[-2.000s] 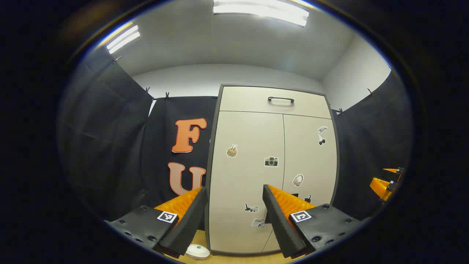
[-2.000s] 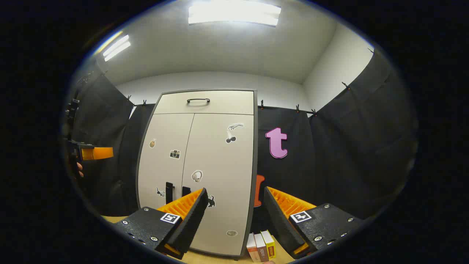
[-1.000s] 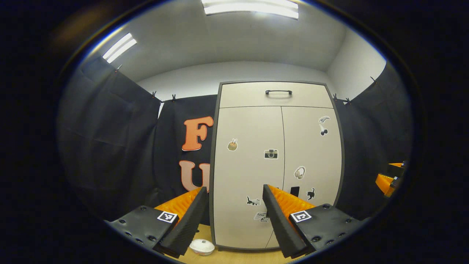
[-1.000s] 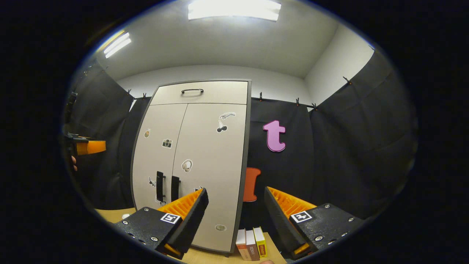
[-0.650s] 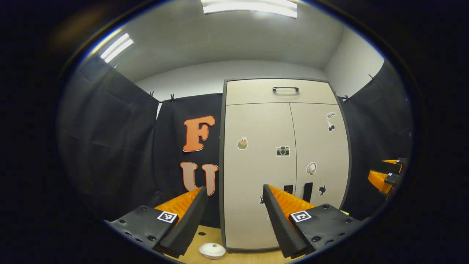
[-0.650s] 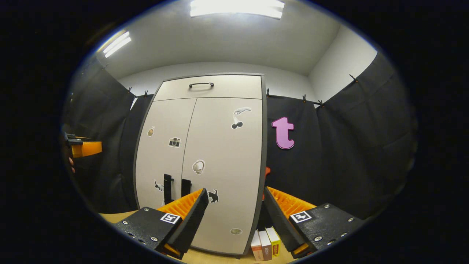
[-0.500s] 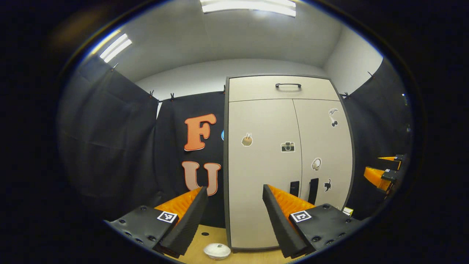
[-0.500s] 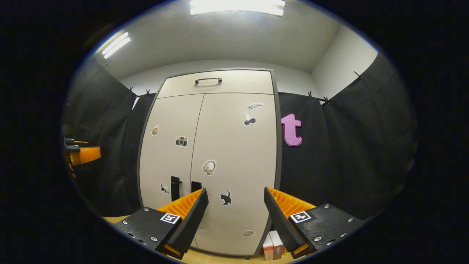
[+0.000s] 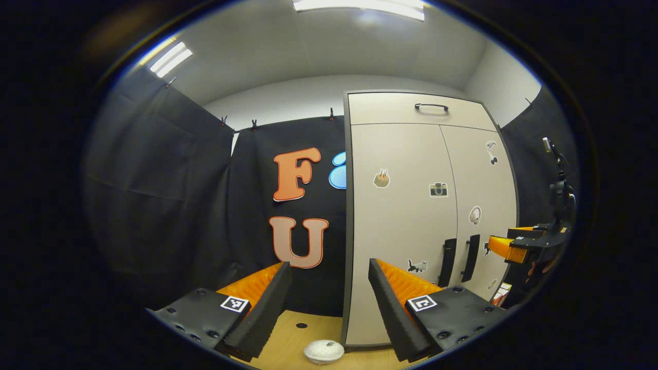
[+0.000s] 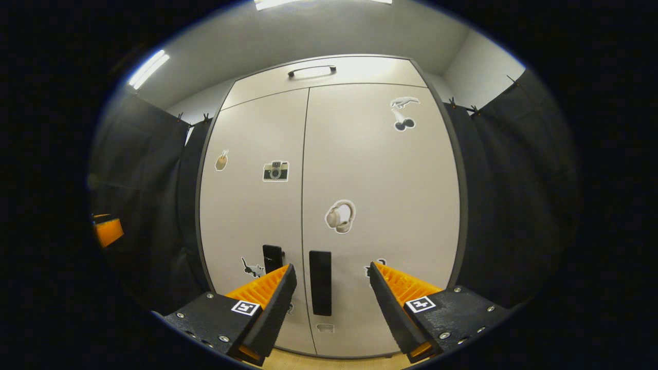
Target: Open the right door of the double-door shoe cabinet with the right hand, and open the left door with the left hand.
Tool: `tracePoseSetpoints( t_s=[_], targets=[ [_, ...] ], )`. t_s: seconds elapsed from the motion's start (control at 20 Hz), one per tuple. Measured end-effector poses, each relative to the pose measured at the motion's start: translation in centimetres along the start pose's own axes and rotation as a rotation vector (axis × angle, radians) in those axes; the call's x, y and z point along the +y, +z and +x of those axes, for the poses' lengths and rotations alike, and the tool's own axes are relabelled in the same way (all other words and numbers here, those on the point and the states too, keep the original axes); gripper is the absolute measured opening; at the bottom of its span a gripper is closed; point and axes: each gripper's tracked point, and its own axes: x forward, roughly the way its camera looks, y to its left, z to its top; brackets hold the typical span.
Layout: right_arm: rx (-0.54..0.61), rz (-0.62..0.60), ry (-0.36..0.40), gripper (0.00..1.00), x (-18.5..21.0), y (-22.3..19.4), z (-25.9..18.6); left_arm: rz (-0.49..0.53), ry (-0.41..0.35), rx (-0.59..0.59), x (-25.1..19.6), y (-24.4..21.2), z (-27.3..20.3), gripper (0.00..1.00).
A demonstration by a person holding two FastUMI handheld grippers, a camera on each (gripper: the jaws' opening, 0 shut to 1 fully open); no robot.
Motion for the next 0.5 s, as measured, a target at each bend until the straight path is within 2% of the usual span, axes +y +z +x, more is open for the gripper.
tracePoseSetpoints(
  t_s=[0.1,0.3,0.5],
  targets=[
    [0.036,-0.013,-0.009,0.87,0.6,-1.6,2.0,0.009,0.014,0.007,1.3,-0.6,0.5,0.96],
    [0.092,-0.055,-0.051,0.70,0.4,-4.1,5.1,0.011,0.025,0.021,3.4,-2.0,0.9,0.95],
    [0.119,-0.050,-0.083,0.59,0.0,-5.3,6.7,0.005,0.041,0.034,4.5,-2.8,1.3,0.95]
  ],
)
